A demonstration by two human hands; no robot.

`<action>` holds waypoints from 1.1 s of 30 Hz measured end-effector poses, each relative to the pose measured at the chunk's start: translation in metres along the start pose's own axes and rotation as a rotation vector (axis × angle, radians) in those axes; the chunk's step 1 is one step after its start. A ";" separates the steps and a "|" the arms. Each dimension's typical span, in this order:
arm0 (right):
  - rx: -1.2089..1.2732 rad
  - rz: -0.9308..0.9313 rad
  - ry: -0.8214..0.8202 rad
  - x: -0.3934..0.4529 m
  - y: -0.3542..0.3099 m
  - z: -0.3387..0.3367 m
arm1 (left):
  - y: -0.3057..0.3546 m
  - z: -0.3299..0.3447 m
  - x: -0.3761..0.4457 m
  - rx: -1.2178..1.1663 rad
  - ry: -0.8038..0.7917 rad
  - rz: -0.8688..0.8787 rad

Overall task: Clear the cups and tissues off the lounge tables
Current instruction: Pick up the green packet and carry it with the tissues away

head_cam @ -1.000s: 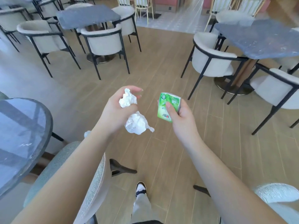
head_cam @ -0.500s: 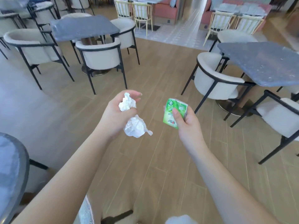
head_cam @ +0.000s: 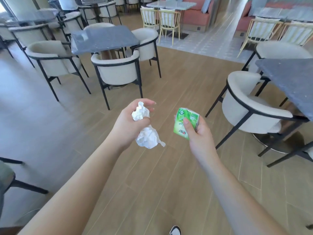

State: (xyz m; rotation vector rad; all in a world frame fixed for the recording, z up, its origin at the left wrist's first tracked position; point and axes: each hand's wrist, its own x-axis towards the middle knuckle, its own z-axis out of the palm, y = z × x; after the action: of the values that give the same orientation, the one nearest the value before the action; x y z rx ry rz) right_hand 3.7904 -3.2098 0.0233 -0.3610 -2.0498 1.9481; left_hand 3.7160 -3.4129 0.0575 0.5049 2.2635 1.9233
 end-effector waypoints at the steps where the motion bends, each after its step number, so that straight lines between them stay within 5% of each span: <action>1: 0.002 -0.004 -0.010 0.017 -0.001 -0.004 | 0.000 0.004 0.014 0.010 0.012 0.005; 15: 0.006 0.019 -0.044 0.244 0.021 -0.007 | -0.052 0.026 0.224 0.034 0.066 -0.052; 33: -0.033 0.016 0.054 0.554 0.030 -0.016 | -0.071 0.066 0.555 0.028 -0.082 -0.054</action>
State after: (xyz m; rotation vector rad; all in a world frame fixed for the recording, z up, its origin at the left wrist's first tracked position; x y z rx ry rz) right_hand 3.2827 -2.9863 0.0147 -0.4341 -2.0530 1.8951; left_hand 3.2049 -3.1762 0.0408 0.5113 2.2320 1.8143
